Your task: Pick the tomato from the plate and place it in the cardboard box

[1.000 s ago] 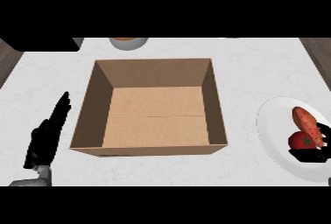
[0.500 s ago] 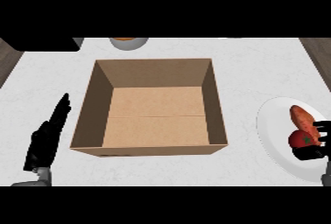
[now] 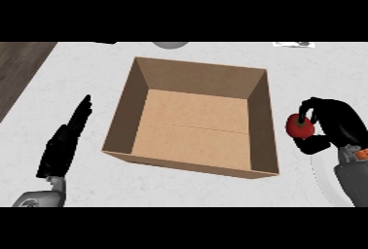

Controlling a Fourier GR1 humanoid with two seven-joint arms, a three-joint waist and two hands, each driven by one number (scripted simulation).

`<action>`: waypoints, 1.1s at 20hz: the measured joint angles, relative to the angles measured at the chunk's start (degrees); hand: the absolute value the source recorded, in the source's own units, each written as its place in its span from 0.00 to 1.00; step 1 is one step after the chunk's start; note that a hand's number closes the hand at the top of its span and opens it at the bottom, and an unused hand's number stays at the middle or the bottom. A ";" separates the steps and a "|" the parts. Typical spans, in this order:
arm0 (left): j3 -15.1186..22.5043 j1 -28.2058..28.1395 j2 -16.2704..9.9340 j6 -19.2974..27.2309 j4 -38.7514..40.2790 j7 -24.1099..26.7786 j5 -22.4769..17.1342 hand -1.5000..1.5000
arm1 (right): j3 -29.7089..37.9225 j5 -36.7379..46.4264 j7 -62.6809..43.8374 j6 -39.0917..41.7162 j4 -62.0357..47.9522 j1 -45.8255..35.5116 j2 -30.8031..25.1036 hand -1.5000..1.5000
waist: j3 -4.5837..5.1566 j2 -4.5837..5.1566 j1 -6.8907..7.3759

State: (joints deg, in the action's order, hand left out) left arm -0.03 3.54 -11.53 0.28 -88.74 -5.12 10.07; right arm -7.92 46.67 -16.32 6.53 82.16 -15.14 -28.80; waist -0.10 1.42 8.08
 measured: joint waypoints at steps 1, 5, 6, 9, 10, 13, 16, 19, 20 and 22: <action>0.32 0.40 0.17 -0.07 0.06 0.05 0.10 0.50 | -1.58 0.02 3.73 0.95 0.21 -1.74 -1.04 1.00 | -0.03 0.15 0.49; 1.10 0.88 0.85 0.29 0.54 -0.22 0.73 0.50 | -5.21 -1.37 19.30 2.63 -1.77 -8.28 -4.12 1.00 | -0.12 0.32 0.18; 1.23 0.71 1.14 0.70 0.65 -0.16 1.02 0.50 | -5.21 -2.40 23.42 2.98 -3.07 -9.69 -4.90 1.00 | -0.13 0.28 -0.29; 1.23 0.47 1.42 1.14 0.75 0.08 1.26 0.50 | -3.70 -7.71 34.07 5.48 -6.92 -14.76 -5.56 1.00 | -0.14 0.22 -1.02; 1.02 0.04 1.32 1.36 0.71 0.19 1.36 0.50 | -3.17 -9.89 37.48 6.29 -7.84 -15.77 -5.12 1.00 | -0.13 0.09 -1.44; 0.40 0.38 1.18 1.57 1.24 -0.08 1.24 0.50 | -1.03 -16.72 45.61 10.99 -11.15 -20.56 -3.90 1.00 | -0.09 -0.09 -2.49; 0.34 -0.52 1.40 2.07 1.29 0.33 1.56 0.50 | 0.61 -21.96 51.97 16.04 -15.34 -25.21 -2.70 1.00 | -0.03 -0.40 -3.59; -0.40 -1.31 1.48 2.70 2.11 1.50 1.64 0.50 | 1.33 -24.94 54.79 19.26 -19.75 -30.50 -1.02 1.00 | 0.04 -0.67 -4.69; -0.31 -1.37 1.81 3.14 2.51 1.57 1.99 0.50 | 1.48 -25.72 55.32 19.76 -20.84 -31.69 -0.68 1.00 | 0.06 -0.76 -5.11; -0.77 -1.97 1.39 2.81 1.09 0.62 1.60 0.50 | 1.22 -26.35 55.23 20.23 -23.20 -34.65 0.67 1.00 | 0.07 -0.92 -5.55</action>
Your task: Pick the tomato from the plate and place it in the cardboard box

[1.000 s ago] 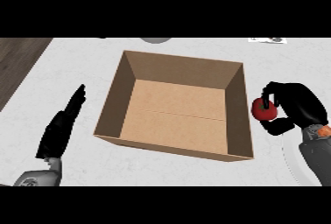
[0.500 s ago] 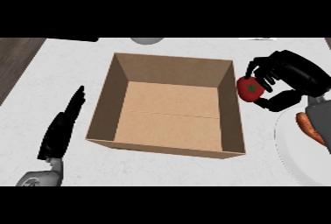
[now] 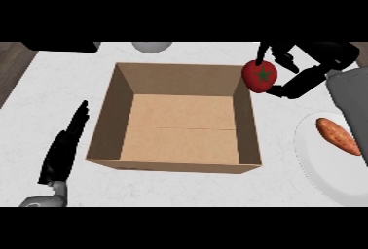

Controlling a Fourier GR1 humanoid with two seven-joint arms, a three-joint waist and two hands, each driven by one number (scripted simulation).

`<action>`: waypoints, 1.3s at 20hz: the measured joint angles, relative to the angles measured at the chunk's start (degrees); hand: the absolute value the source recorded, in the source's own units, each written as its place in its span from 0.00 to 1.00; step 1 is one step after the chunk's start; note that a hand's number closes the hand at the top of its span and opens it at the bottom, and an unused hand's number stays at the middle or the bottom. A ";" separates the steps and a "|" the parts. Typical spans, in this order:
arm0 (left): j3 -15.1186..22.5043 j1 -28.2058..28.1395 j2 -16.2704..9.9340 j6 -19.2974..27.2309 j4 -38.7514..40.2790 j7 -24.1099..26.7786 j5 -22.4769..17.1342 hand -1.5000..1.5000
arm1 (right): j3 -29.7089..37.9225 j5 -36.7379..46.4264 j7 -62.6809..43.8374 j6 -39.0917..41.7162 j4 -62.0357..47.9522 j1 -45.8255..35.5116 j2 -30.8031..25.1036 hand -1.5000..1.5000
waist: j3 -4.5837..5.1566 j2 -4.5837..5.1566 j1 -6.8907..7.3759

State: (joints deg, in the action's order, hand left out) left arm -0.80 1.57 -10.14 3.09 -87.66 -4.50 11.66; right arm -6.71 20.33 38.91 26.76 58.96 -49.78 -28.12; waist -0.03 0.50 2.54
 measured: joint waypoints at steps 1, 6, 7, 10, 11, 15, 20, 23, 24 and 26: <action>-0.08 -0.17 -0.06 -0.20 -0.63 -0.83 -0.17 0.50 | -0.16 -0.34 -0.40 0.26 -0.74 -1.29 0.83 1.00 | 0.00 -0.08 -0.24; -1.40 -1.44 -0.82 -0.57 -1.57 -0.63 -0.55 0.50 | -1.03 -1.07 -4.60 1.57 -2.07 -6.82 5.69 1.00 | 0.04 -0.35 -1.18; -1.02 -1.50 -0.39 -0.23 -1.77 -0.75 -0.13 0.50 | -1.29 -0.96 -5.63 1.79 -2.40 -7.94 6.88 1.00 | 0.03 -0.37 -1.29; -1.74 -1.16 -0.50 -0.42 -0.79 -0.59 -0.36 0.50 | -2.66 -0.30 -9.55 2.35 -0.66 -9.19 10.67 1.00 | 0.07 -0.49 -1.74; -1.87 -1.44 -0.60 -0.52 -1.01 -0.53 -0.36 0.50 | -2.94 -0.05 -10.94 2.65 -0.35 -9.74 11.72 1.00 | 0.05 -0.50 -1.80; -2.17 -1.07 -0.78 -0.83 -2.54 -2.19 -0.47 0.50 | -5.37 2.62 -14.79 1.21 -1.66 -11.52 17.39 1.00 | 0.06 -0.49 -1.74; -2.32 -0.97 -0.68 -1.17 -1.92 -1.50 -0.37 0.50 | -9.12 6.80 -17.93 -1.95 -4.55 -12.12 23.62 1.00 | 0.05 -0.43 -1.66; -2.17 -1.66 -0.40 -1.26 -2.17 -0.75 -0.21 0.50 | -11.59 8.89 -18.57 -4.33 -7.66 -12.22 25.94 1.00 | 0.06 -0.37 -1.49; -2.07 -1.08 -0.32 -1.20 -2.04 -1.11 0.01 0.50 | -12.82 8.94 -18.70 -5.83 -9.15 -12.33 26.40 1.00 | 0.06 -0.33 -1.35; -2.36 -1.14 -0.55 -1.72 -2.36 -1.44 -0.37 0.50 | -13.78 8.53 -19.65 -6.89 -11.94 -12.69 27.05 0.00 | 0.06 -0.30 -1.20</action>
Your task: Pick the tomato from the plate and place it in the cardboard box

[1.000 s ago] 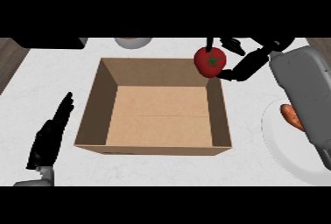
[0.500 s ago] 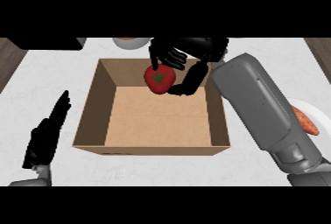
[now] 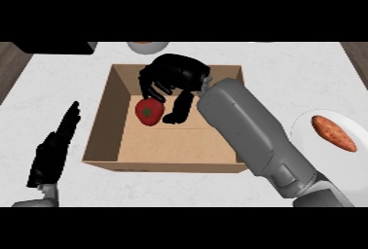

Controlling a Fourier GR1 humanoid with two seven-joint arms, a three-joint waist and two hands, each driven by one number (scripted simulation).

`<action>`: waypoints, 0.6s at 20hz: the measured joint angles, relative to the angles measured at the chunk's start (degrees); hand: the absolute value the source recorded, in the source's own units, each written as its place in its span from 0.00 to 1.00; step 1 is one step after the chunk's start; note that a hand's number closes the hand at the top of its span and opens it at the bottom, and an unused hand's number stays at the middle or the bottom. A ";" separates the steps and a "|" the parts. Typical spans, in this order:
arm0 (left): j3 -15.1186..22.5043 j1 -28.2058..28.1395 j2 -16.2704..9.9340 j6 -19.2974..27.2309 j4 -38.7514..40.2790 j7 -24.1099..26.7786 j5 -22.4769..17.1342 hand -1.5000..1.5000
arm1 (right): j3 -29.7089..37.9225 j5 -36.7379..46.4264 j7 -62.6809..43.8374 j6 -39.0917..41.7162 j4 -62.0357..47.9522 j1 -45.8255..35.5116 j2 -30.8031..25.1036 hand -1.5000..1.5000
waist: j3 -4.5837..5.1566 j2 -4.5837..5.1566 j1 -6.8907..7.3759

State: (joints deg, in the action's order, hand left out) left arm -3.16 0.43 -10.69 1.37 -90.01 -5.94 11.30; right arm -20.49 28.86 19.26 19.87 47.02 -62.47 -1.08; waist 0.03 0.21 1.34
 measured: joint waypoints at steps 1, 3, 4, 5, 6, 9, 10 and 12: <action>0.02 0.51 0.10 0.10 0.29 -0.02 0.15 0.50 | -1.46 -1.01 -1.02 -0.63 -0.77 0.13 0.23 0.00 | 0.00 0.01 0.12; 0.17 0.63 0.38 0.02 0.77 0.11 0.29 0.50 | -3.46 -3.08 -2.27 -1.95 -2.52 -0.38 0.55 0.00 | 0.00 0.04 0.27; 0.37 0.72 0.56 0.03 1.35 0.65 0.50 0.50 | -4.54 -4.19 -2.33 -3.14 -3.86 -0.66 0.66 0.00 | 0.00 0.09 0.44; 0.57 0.49 0.71 -0.03 1.21 0.81 0.61 0.50 | -5.90 -5.13 -2.06 -4.51 -4.51 -0.19 0.75 0.00 | 0.00 0.09 0.53; 0.88 0.75 1.13 0.15 1.48 0.96 0.80 0.50 | -6.91 -6.76 -2.10 -5.44 -5.61 -0.72 0.82 0.00 | 0.00 0.17 0.78; 0.46 1.67 0.81 -0.26 2.51 1.38 0.66 0.50 | -9.35 -12.36 -2.52 -7.90 -6.54 -0.39 0.95 0.00 | 0.01 0.27 1.31; 0.26 1.98 0.80 -0.22 2.79 1.35 0.61 0.50 | -8.65 -13.92 -2.04 -8.12 -6.87 -0.37 0.99 0.00 | 0.01 0.27 1.20; 0.39 2.52 1.00 -0.11 2.83 0.89 0.75 0.50 | -7.37 -17.92 -2.00 -9.47 -6.76 0.24 1.01 0.00 | -0.01 0.28 1.28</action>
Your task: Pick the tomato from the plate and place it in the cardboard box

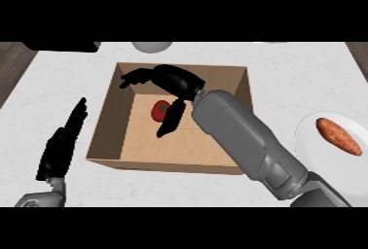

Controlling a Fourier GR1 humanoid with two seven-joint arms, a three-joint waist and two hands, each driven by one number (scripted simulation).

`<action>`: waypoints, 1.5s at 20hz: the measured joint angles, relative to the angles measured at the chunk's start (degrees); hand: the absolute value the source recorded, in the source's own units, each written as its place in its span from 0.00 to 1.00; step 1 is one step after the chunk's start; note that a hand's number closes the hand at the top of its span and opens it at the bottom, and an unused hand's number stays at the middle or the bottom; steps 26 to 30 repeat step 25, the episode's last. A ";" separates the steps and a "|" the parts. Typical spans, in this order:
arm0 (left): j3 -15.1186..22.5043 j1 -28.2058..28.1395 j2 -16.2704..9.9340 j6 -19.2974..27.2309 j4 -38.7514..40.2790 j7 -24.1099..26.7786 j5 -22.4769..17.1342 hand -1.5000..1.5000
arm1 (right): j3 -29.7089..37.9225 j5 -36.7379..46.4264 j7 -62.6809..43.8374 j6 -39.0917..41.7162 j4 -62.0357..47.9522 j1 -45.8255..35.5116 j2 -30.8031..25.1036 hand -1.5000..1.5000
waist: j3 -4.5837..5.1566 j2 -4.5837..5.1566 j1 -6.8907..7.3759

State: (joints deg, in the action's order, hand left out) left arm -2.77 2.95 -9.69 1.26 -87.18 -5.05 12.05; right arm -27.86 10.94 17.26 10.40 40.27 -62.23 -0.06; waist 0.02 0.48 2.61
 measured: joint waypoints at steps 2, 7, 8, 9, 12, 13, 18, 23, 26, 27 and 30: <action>0.45 -0.96 0.36 0.29 -0.47 0.63 0.40 0.50 | 2.05 -3.56 0.44 -1.57 -0.75 0.48 0.02 0.00 | -0.01 0.04 0.16; 0.40 -0.74 0.42 0.38 -0.68 0.28 0.55 0.50 | 9.20 -12.84 0.43 -0.52 -4.44 -1.71 0.04 0.00 | -0.02 0.16 0.11; 0.22 -0.61 0.25 0.13 -0.76 0.06 0.32 0.50 | 10.86 -14.66 -0.06 -0.20 -5.45 -2.84 0.05 0.00 | -0.03 0.20 0.17; 0.26 -0.84 0.25 0.00 -1.12 -0.35 0.23 0.50 | 12.79 -16.25 -0.14 0.64 -6.34 -3.68 -0.31 0.00 | -0.03 0.18 0.06; 0.10 -0.79 0.42 0.23 -1.14 -0.35 0.28 0.50 | 17.82 -19.32 -0.06 2.27 -10.45 -6.43 -2.93 0.00 | -0.02 0.32 -0.02; 0.12 -0.62 0.46 0.24 -1.07 -0.28 0.30 0.50 | 19.28 -20.00 0.20 2.34 -12.06 -7.22 -3.91 0.00 | -0.02 0.42 0.08; 0.46 0.24 0.39 -0.29 -1.61 -0.74 0.24 0.50 | 24.98 -22.41 1.53 4.89 -19.19 -10.17 -11.38 0.00 | -0.04 0.97 0.83; 0.75 0.01 0.27 -0.68 -1.85 0.18 0.31 0.50 | 27.93 -23.35 4.55 10.59 -24.35 -10.54 -18.82 0.00 | -0.09 1.60 1.93; 0.81 0.53 0.32 -0.85 -1.87 -0.12 0.20 0.50 | 28.37 -23.25 5.99 13.37 -25.63 -10.42 -21.59 0.00 | -0.12 1.92 2.34; 0.81 0.53 0.32 -0.85 -1.87 -0.12 0.20 0.50 | 28.37 -23.25 5.99 13.37 -25.63 -10.42 -21.59 0.00 | -0.12 1.92 2.34; 0.81 0.53 0.32 -0.85 -1.87 -0.12 0.20 0.50 | 28.37 -23.25 5.99 13.37 -25.63 -10.42 -21.59 0.00 | -0.12 1.92 2.34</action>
